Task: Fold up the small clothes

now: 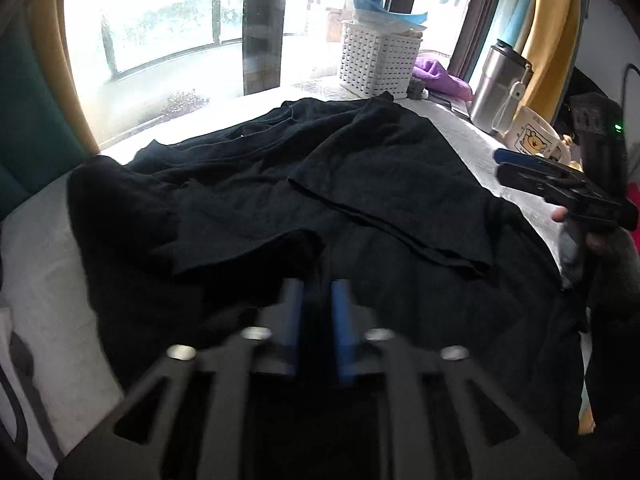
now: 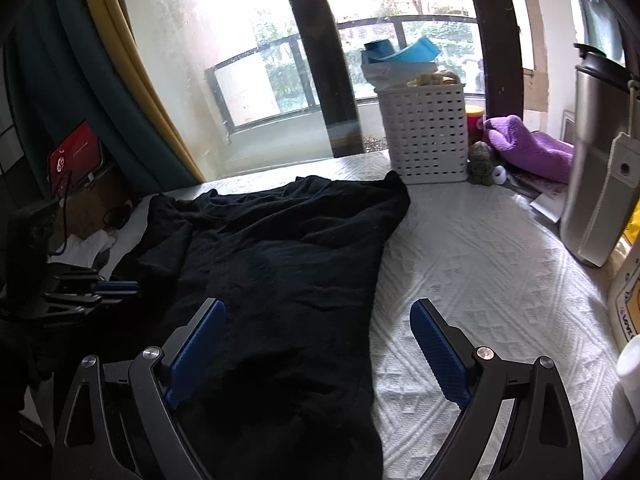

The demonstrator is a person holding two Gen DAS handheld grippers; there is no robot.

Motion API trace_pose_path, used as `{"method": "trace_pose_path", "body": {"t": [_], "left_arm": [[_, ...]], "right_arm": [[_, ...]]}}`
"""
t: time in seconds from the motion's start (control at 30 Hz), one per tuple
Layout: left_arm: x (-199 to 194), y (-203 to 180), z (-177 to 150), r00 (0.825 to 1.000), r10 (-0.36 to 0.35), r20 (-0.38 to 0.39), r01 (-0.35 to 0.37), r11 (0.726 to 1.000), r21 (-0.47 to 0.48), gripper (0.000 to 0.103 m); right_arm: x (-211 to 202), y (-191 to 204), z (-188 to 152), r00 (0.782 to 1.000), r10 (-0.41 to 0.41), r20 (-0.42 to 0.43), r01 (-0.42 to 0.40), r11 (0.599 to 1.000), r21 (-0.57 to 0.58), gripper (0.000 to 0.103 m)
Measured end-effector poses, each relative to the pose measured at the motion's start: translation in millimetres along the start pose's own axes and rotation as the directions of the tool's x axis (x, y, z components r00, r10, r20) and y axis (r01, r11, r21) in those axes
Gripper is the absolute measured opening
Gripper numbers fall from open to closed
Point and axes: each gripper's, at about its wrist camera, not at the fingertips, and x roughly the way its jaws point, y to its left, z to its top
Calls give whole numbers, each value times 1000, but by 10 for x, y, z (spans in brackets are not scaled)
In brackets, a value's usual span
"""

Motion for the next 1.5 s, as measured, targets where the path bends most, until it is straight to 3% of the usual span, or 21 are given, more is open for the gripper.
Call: {"method": "trace_pose_path", "body": {"t": [0.03, 0.2, 0.3, 0.4, 0.6, 0.77, 0.87, 0.93, 1.0, 1.1, 1.17, 1.27, 1.43, 1.47, 1.5], "left_arm": [[-39, -12, -4, 1000, 19, 6, -19, 1000, 8, 40], [-390, 52, -26, 997, 40, 67, -39, 999, -13, 41], [-520, 240, -26, 991, 90, 96, -85, 995, -55, 41], [-482, 524, -20, 988, 136, 74, -126, 984, -125, 41], [-173, 793, 153, 999, 18, 40, -10, 981, -193, 41], [150, 729, 238, 1000, 10, -23, -14, 984, -177, 41], [338, 773, 208, 997, -33, -70, 17, 974, -226, 41], [336, 742, 198, 998, -32, -48, 20, 976, -218, 35], [304, 657, 214, 999, -17, -27, 12, 984, -176, 16], [274, 557, 263, 1000, -19, 0, 19, 989, -150, 8], [257, 458, 307, 1000, -19, 22, 21, 992, -123, 8], [204, 269, 381, 992, -85, 88, 92, 992, -84, 8], [184, 2, 446, 992, -92, 89, 96, 994, -44, 9], [147, -8, 447, 991, -92, 93, 97, 994, -47, 10], [109, -8, 447, 991, -92, 94, 97, 994, -49, 19]], "right_arm": [[18, 13, 1, 1000, 2, -2, -2, 1000, -2, 95], [71, 126, 17, 1000, 11, -9, -11, 1000, -28, 95], [82, 163, 39, 1000, 12, -7, -13, 999, -36, 95], [87, 190, 67, 1000, 12, -4, -12, 999, -39, 95], [115, 242, 91, 1000, 12, 0, -12, 999, -43, 95], [114, 239, 86, 1000, 0, 0, 0, 999, -40, 95], [118, 232, 88, 1000, -8, 0, 8, 999, -43, 95], [133, 228, 88, 1000, -18, -5, 18, 999, -46, 95], [152, 221, 87, 1000, -24, -10, 23, 999, -46, 95], [179, 209, 87, 999, -37, -17, 36, 998, -42, 95], [194, 195, 90, 998, -54, -20, 53, 998, -36, 95], [195, 169, 91, 997, -71, -28, 70, 997, -20, 95], [164, 143, 84, 996, -85, -31, 85, 996, -3, 95], [152, 143, 83, 996, -84, -28, 84, 996, -2, 95], [139, 144, 80, 996, -84, -26, 84, 996, -1, 95]]}}
